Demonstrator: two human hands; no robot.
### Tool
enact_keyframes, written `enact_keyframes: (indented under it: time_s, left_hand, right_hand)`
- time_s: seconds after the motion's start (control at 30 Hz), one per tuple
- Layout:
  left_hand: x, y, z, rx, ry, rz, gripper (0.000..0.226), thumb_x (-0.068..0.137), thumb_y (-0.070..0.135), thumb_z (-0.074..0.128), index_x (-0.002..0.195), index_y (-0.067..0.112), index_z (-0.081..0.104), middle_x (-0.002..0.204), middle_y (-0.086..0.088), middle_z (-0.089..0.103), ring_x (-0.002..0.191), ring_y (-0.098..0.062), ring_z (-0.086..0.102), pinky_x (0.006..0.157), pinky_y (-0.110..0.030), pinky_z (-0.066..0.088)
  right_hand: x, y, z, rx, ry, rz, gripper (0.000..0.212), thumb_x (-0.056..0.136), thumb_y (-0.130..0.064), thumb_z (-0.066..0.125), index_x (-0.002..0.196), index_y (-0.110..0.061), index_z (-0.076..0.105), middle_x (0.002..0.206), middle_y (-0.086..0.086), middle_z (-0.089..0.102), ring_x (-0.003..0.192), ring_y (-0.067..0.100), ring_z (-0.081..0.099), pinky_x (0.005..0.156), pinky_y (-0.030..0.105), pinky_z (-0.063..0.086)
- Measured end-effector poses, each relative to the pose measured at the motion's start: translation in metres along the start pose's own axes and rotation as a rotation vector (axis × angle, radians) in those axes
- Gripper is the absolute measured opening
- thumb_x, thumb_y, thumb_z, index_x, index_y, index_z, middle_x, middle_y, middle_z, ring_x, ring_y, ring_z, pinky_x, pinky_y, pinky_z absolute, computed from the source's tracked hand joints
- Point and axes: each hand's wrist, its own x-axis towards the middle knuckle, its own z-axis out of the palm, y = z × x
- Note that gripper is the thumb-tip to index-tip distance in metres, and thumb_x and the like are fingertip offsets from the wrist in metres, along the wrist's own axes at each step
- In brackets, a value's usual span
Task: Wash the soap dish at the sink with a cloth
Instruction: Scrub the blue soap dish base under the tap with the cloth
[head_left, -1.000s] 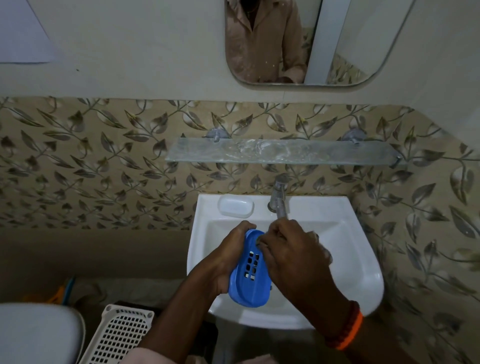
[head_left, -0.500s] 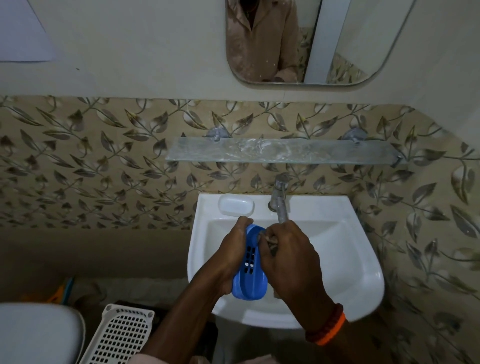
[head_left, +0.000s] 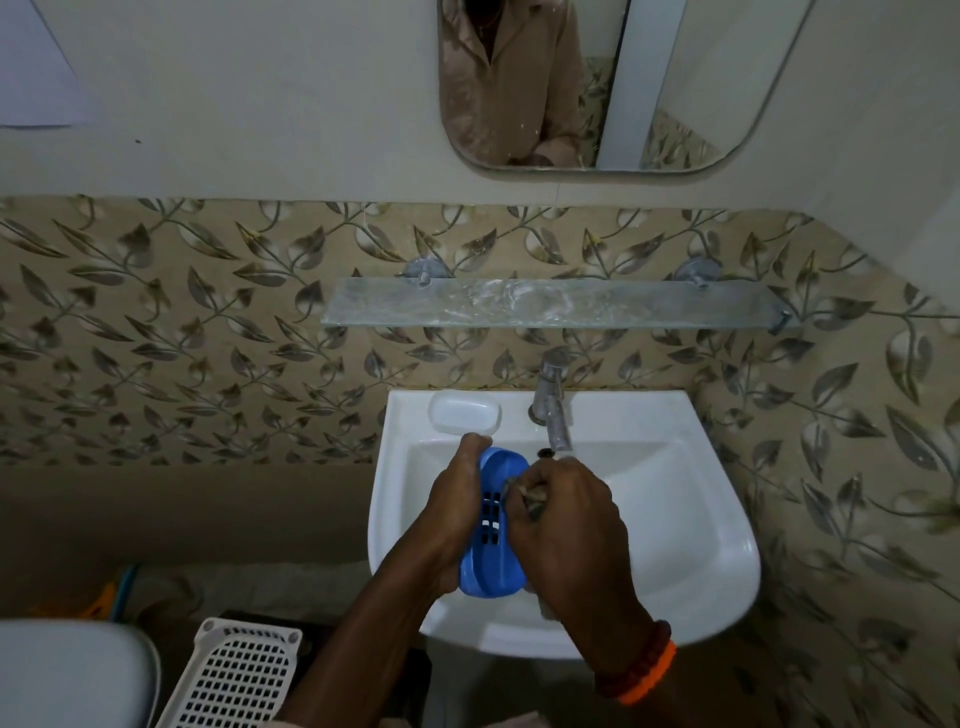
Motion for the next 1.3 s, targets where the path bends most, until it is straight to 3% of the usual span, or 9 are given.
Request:
enact_keyframes:
  time_s: [0.2, 0.4, 0.63, 0.73, 0.9, 1.0, 1.1, 1.2, 1.3]
  left_hand:
    - [0.0, 0.012, -0.003, -0.12, -0.044, -0.006, 0.061, 0.091, 0.056, 0.046, 0.09, 0.0, 0.069, 0.073, -0.019, 0.065, 0.062, -0.028, 0.058, 0.063, -0.034, 0.049]
    - [-0.007, 0.003, 0.003, -0.036, -0.05, -0.059, 0.053, 0.092, 0.056, 0.045, 0.064, 0.017, 0.067, 0.061, -0.007, 0.065, 0.051, -0.018, 0.061, 0.052, -0.027, 0.052]
    - [-0.005, 0.018, 0.0, -0.128, -0.07, -0.002, 0.061, 0.093, 0.056, 0.043, 0.088, 0.002, 0.07, 0.072, -0.017, 0.066, 0.061, -0.026, 0.06, 0.064, -0.034, 0.05]
    - [-0.006, 0.012, 0.001, -0.038, -0.035, 0.018, 0.055, 0.092, 0.059, 0.043, 0.08, 0.01, 0.067, 0.066, -0.009, 0.064, 0.055, -0.02, 0.059, 0.058, -0.029, 0.049]
    - [-0.009, 0.003, 0.01, 0.048, -0.044, 0.049, 0.057, 0.097, 0.057, 0.038, 0.073, 0.018, 0.071, 0.065, -0.007, 0.072, 0.051, -0.014, 0.067, 0.046, -0.023, 0.054]
    - [-0.012, 0.001, 0.01, 0.09, -0.056, 0.081, 0.054, 0.099, 0.056, 0.039, 0.084, 0.016, 0.072, 0.066, -0.003, 0.075, 0.054, -0.011, 0.07, 0.047, -0.021, 0.054]
    - [-0.013, -0.006, 0.006, 0.113, -0.066, 0.082, 0.05, 0.1, 0.053, 0.042, 0.084, 0.02, 0.076, 0.069, 0.0, 0.077, 0.06, -0.009, 0.072, 0.052, -0.022, 0.056]
    - [-0.016, -0.009, 0.003, 0.113, -0.089, 0.135, 0.052, 0.099, 0.052, 0.044, 0.064, 0.034, 0.078, 0.065, 0.003, 0.076, 0.058, -0.006, 0.072, 0.054, -0.023, 0.056]
    - [-0.02, -0.009, 0.0, 0.119, -0.095, 0.204, 0.046, 0.086, 0.064, 0.049, 0.079, 0.03, 0.08, 0.077, 0.0, 0.079, 0.067, -0.01, 0.074, 0.065, -0.026, 0.053]
  right_hand:
    - [-0.035, 0.003, 0.003, -0.009, -0.139, -0.055, 0.013, 0.09, -0.037, 0.058, 0.09, -0.026, 0.053, 0.085, -0.009, 0.055, 0.063, 0.008, 0.061, 0.058, 0.021, 0.056]
    - [0.004, -0.009, -0.017, -0.133, -0.05, -0.091, 0.018, 0.094, -0.042, 0.053, 0.1, -0.024, 0.056, 0.098, -0.005, 0.051, 0.08, 0.01, 0.058, 0.078, 0.033, 0.056]
    - [-0.028, -0.004, -0.007, -0.178, -0.203, -0.123, 0.018, 0.093, -0.042, 0.054, 0.09, -0.034, 0.039, 0.085, -0.015, 0.039, 0.067, 0.003, 0.048, 0.058, 0.009, 0.034]
    - [-0.016, -0.006, -0.013, -0.209, -0.133, -0.151, 0.015, 0.095, -0.04, 0.052, 0.103, -0.027, 0.051, 0.095, -0.01, 0.042, 0.076, 0.005, 0.051, 0.068, 0.017, 0.044]
    - [0.009, -0.013, -0.028, -0.329, 0.094, -0.246, 0.014, 0.087, -0.025, 0.068, 0.095, -0.014, 0.064, 0.094, 0.003, 0.06, 0.072, 0.017, 0.062, 0.054, 0.031, 0.054]
    - [0.006, 0.001, -0.023, -0.355, 0.222, -0.489, 0.012, 0.081, -0.018, 0.073, 0.087, -0.009, 0.067, 0.083, 0.009, 0.064, 0.065, 0.019, 0.062, 0.051, 0.033, 0.056]
    - [0.004, 0.015, -0.017, -0.386, 0.228, -0.723, 0.013, 0.094, -0.01, 0.054, 0.091, -0.006, 0.067, 0.085, 0.01, 0.064, 0.075, 0.022, 0.061, 0.062, 0.036, 0.055]
    - [0.002, 0.021, -0.021, -0.306, 0.262, -0.658, 0.015, 0.096, -0.013, 0.056, 0.093, -0.005, 0.069, 0.087, 0.011, 0.065, 0.076, 0.021, 0.063, 0.061, 0.033, 0.056]
    - [-0.005, 0.02, -0.026, -0.155, 0.251, -0.536, 0.012, 0.093, -0.016, 0.065, 0.093, -0.004, 0.07, 0.088, 0.009, 0.066, 0.075, 0.017, 0.064, 0.062, 0.026, 0.058]
